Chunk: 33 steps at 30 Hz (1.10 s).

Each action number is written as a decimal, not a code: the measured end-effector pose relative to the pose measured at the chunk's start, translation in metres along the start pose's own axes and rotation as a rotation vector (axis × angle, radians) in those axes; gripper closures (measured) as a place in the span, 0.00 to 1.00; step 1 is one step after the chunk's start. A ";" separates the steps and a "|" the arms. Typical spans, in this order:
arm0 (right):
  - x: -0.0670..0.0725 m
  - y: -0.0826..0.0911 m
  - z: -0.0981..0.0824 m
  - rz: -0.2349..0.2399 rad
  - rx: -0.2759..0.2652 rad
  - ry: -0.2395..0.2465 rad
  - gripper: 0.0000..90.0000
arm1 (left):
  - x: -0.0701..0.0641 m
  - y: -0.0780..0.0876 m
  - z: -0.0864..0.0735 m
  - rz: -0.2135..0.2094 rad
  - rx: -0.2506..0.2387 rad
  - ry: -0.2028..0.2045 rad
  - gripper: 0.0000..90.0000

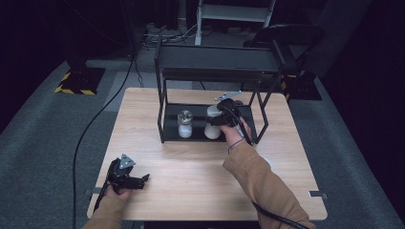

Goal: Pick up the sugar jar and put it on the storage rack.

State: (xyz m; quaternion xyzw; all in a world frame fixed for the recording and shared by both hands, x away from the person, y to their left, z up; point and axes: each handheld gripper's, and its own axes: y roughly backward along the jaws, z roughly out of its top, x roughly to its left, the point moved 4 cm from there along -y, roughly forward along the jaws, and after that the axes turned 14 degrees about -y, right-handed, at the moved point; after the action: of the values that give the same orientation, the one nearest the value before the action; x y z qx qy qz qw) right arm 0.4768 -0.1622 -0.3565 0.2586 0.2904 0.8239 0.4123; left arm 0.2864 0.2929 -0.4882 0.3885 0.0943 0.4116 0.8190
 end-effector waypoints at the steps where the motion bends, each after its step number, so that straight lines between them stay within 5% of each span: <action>1: 0.000 -0.001 -0.001 -0.004 -0.004 -0.002 0.37 | 0.000 0.000 0.000 0.000 0.000 0.000 0.03; 21: -0.003 -0.013 -0.005 -0.051 -0.003 -0.022 0.35 | 0.000 0.000 0.000 0.000 0.000 0.000 0.03; 33: 0.019 0.022 -0.001 -0.052 -0.094 -0.010 0.10 | 0.000 0.000 0.000 0.000 0.000 0.000 0.03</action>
State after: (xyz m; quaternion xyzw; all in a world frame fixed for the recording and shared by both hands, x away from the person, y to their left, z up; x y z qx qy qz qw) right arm 0.4544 -0.1574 -0.3390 0.2357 0.2560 0.8243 0.4465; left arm 0.2863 0.2929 -0.4883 0.3884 0.0944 0.4115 0.8191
